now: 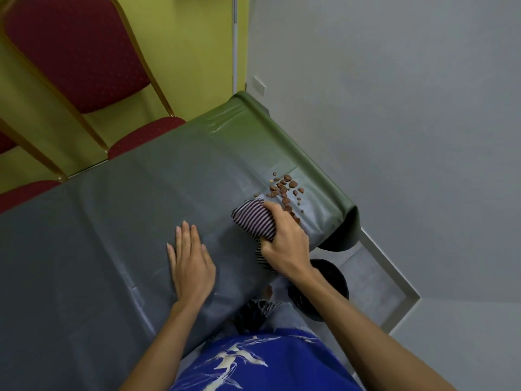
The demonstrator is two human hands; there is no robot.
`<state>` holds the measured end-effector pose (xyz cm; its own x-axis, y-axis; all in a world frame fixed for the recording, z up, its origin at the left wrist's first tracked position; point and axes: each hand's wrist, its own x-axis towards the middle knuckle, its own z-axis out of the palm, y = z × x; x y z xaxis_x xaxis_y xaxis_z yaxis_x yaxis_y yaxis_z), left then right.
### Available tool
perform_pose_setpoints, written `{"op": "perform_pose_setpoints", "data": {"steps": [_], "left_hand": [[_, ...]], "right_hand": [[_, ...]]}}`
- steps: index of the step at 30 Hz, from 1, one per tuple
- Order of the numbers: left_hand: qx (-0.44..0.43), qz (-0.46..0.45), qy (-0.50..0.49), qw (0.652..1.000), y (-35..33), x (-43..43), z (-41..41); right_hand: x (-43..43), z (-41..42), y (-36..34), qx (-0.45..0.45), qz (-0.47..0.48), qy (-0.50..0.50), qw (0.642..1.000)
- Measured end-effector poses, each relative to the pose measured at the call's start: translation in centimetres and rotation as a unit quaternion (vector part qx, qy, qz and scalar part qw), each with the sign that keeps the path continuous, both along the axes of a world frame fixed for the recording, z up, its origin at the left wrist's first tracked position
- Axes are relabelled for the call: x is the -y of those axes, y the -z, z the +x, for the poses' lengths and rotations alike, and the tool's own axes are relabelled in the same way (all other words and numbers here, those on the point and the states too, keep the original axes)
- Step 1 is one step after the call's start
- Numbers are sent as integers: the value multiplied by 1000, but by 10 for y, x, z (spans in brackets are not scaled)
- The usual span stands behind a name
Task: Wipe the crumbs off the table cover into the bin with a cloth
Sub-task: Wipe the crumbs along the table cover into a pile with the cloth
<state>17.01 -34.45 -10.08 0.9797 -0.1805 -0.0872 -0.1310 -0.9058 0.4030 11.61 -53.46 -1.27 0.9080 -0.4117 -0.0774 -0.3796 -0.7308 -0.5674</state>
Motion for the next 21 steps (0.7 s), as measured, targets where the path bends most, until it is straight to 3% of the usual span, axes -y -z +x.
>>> {"op": "perform_pose_setpoints", "data": {"steps": [4, 9, 15, 18, 21], "left_hand": [[-19, -16, 12, 1000, -6, -4, 4], [-77, -105, -24, 991, -35, -9, 14], [-145, -151, -121, 970, -69, -1, 11], [-182, -142, -133, 964, -72, 6, 10], [-228, -145, -119, 955, -78, 20, 6]], "right_hand": [[-30, 17, 5, -21, -32, -22, 999], [-60, 7, 15, -46, -40, -146, 987], [-50, -9, 24, -5, 24, -42, 999], [-45, -17, 26, -63, -18, -20, 998], [-43, -22, 28, -92, 12, -40, 995]]}}
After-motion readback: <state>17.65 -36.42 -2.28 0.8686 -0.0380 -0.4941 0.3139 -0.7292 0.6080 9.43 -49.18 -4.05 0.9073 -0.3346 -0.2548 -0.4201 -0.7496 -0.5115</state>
